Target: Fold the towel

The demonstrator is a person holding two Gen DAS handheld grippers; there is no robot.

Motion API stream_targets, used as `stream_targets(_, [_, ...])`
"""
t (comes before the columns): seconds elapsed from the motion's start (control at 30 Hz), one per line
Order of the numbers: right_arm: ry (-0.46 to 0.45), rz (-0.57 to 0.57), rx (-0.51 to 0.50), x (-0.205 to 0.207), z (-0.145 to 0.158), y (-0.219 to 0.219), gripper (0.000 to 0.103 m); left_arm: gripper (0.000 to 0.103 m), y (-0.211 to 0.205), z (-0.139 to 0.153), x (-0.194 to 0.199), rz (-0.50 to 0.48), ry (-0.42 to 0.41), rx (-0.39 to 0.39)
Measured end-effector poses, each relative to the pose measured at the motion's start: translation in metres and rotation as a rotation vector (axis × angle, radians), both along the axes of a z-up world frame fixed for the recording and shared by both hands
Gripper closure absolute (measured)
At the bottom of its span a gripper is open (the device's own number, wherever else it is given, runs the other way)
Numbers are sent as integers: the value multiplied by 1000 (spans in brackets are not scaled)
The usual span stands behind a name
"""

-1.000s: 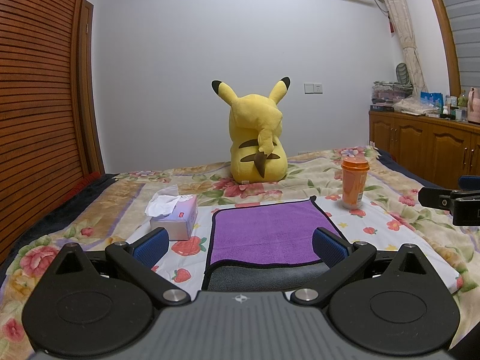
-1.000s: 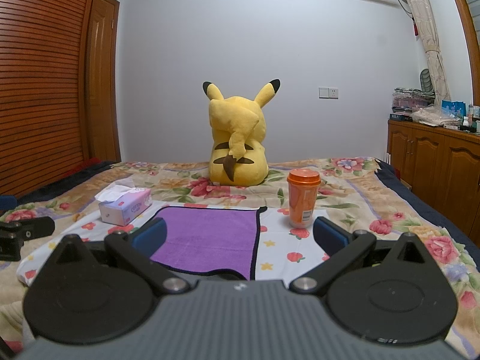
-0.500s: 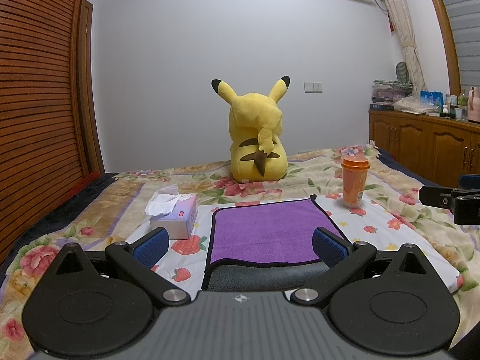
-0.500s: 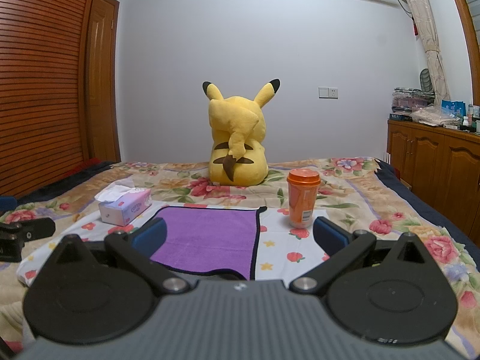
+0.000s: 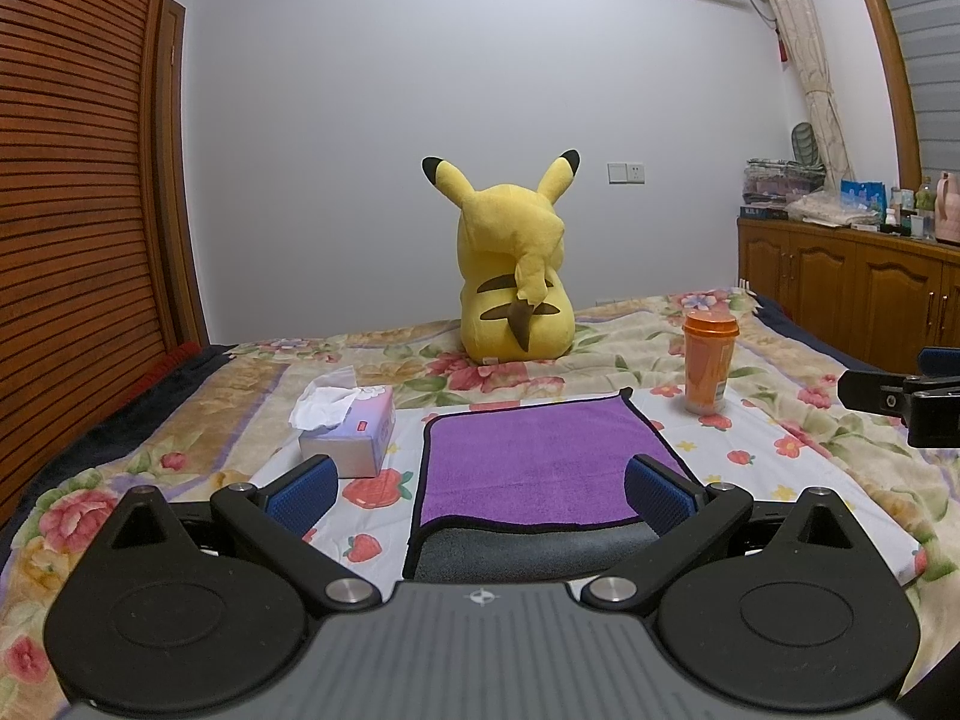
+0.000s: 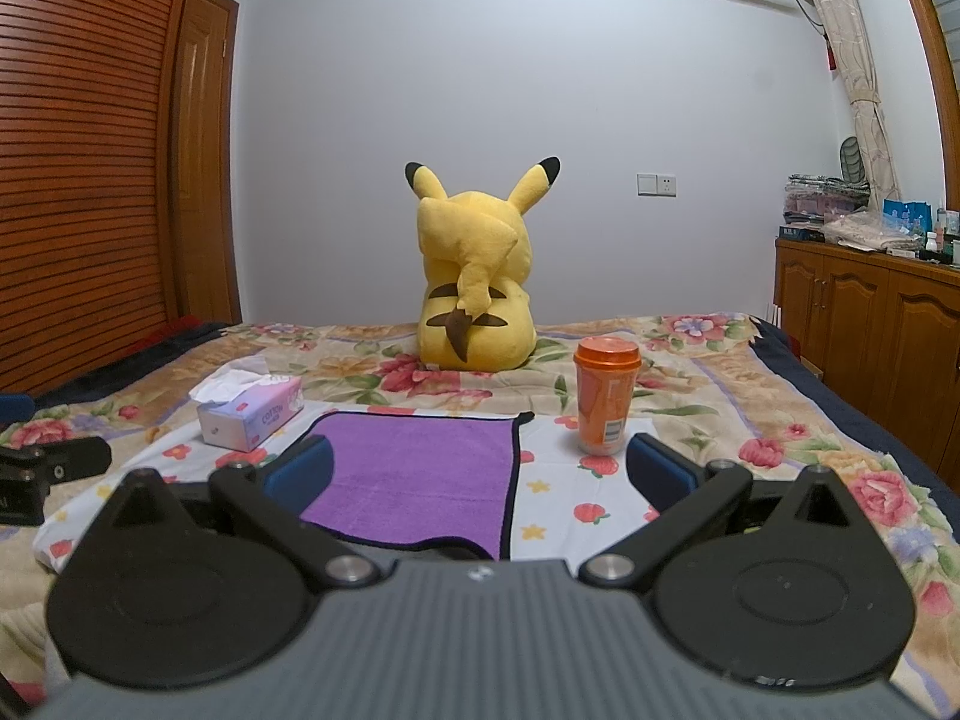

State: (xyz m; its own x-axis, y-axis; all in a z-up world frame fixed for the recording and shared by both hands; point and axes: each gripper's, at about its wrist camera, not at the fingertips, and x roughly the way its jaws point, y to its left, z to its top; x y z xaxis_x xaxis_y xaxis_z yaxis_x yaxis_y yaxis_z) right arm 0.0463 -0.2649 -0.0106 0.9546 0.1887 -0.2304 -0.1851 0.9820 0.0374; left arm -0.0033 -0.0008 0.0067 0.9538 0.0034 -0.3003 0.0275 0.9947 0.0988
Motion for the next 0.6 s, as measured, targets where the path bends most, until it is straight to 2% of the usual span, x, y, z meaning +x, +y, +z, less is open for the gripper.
stream_targets(0.27, [6,5,-11,2,-1,4,0,0,-1,-5,5,0,17,3])
stream_targets(0.33, [10,7,-17,2,0,6,0,0,-1,-14,8,-1,33,7])
stream_targets(0.6, [43,24,-46,7,-4,13,0,0,-3,-18,15,-5,88,15])
